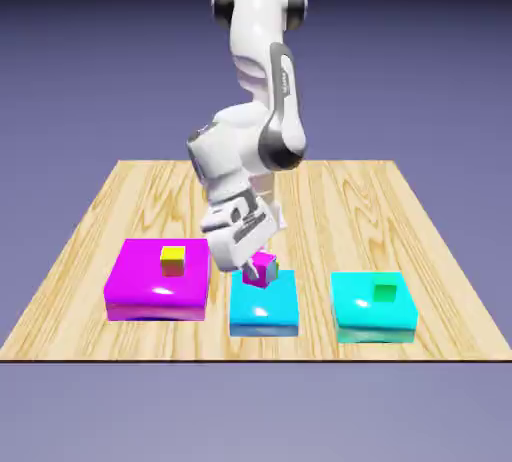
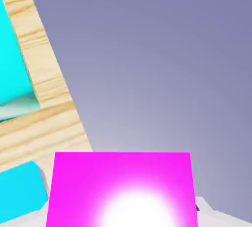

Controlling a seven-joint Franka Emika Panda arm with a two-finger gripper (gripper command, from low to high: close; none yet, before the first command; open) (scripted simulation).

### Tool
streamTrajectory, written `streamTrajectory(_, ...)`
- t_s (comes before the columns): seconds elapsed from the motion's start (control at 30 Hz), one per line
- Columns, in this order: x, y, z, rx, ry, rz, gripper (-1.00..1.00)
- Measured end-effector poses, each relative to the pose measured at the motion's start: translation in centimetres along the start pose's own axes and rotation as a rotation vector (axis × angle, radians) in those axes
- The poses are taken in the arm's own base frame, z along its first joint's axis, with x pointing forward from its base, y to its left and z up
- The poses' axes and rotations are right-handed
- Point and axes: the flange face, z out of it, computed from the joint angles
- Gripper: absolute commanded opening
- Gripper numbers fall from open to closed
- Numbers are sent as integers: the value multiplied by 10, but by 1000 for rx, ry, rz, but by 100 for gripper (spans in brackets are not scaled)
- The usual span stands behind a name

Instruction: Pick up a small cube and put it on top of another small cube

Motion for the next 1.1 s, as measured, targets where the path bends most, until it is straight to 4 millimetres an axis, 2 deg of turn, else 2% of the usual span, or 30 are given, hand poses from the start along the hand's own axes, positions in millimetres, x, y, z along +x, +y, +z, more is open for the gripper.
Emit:
streamTrajectory(0.3,-25,43,-132,-195,244,246,-100)
streamTrajectory(0.43,-44,51,-192,-281,384,345,-100)
streamTrajectory(0.57,-69,50,-248,-361,537,434,-100)
streamTrajectory(0.77,-141,64,-166,-331,357,727,-100)
streamTrajectory(0.93,-207,58,-105,-311,207,972,-100)
streamTrajectory(0.97,-214,56,-99,-310,192,997,-100)
streamTrajectory(1.1,-214,60,-83,-282,193,1000,-100)
